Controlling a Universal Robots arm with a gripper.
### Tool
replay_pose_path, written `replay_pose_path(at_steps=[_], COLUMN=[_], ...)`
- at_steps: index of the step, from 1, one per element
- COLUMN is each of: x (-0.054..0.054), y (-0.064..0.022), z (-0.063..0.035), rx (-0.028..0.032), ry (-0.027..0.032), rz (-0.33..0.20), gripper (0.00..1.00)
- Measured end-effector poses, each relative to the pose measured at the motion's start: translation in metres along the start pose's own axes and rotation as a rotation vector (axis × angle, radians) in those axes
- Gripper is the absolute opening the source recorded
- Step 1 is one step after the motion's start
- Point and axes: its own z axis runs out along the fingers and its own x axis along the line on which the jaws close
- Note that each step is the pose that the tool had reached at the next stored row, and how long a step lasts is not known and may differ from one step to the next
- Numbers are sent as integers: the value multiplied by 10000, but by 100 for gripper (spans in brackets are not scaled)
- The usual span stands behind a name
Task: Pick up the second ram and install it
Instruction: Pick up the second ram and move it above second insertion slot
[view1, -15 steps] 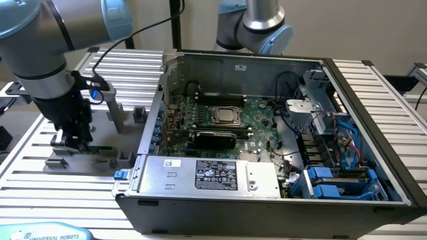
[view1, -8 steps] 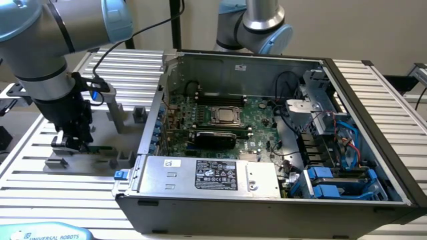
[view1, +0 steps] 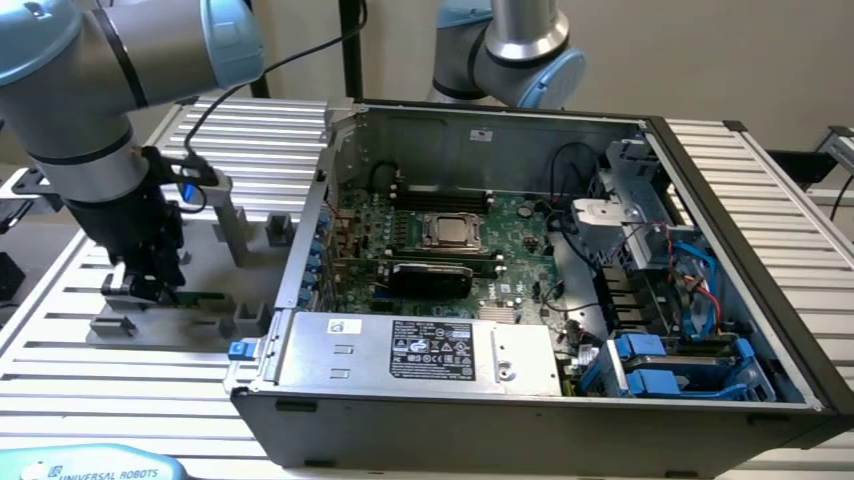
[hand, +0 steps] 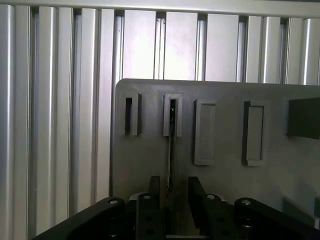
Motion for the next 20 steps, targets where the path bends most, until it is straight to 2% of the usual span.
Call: replay_pose_path(at_steps=[11,20], x=[0,1], y=[0,-17], z=[60,69], rx=[5,6], ry=[1,1], rz=[1,2], gripper=[36,36])
